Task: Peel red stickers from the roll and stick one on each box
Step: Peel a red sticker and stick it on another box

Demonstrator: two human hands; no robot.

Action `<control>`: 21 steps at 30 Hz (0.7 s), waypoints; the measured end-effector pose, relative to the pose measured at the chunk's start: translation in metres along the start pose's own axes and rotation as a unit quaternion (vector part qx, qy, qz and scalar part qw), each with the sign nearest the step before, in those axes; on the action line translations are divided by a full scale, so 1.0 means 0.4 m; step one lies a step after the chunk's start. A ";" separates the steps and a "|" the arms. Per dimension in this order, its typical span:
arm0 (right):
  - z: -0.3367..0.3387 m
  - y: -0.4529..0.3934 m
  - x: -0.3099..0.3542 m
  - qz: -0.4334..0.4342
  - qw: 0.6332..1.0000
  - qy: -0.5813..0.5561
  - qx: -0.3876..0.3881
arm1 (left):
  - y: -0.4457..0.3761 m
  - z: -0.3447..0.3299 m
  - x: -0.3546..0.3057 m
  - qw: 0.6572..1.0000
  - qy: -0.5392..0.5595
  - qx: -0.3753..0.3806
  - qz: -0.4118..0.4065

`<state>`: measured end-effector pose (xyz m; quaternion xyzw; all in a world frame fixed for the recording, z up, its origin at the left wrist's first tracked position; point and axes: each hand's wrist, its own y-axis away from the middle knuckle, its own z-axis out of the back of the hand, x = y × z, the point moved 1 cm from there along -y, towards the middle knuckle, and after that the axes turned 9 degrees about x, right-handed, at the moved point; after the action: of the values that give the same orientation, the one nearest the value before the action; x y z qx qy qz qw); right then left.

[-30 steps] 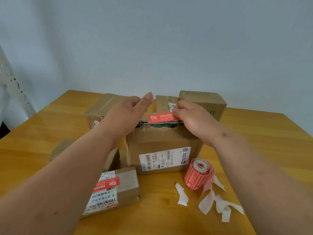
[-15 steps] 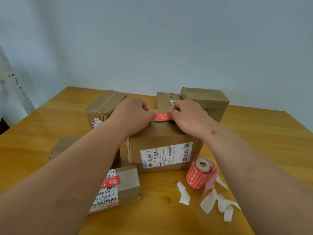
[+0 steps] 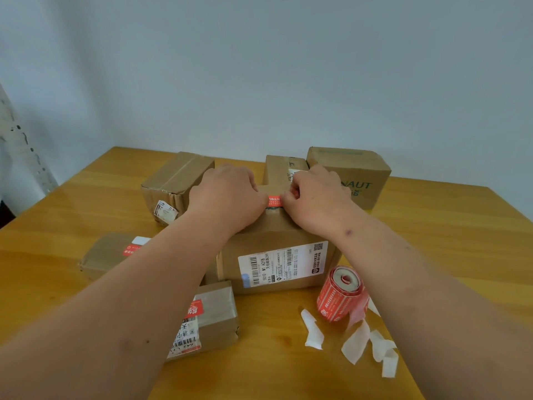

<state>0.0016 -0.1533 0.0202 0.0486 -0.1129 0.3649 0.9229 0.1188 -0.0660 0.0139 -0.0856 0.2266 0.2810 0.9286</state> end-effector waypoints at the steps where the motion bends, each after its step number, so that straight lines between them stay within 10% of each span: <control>1: -0.002 -0.001 0.000 -0.001 1.000 0.003 0.000 | 0.000 -0.001 -0.001 1.000 -0.001 0.000 0.000; 21: 0.007 0.012 -0.037 -0.043 0.988 -0.136 -0.049 | 0.017 0.003 0.014 0.997 0.081 0.003 0.017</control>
<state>-0.0126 -0.1601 0.0193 0.0573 -0.2533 0.3086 0.9150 0.1196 -0.0574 0.0123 -0.1011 0.3035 0.2884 0.9025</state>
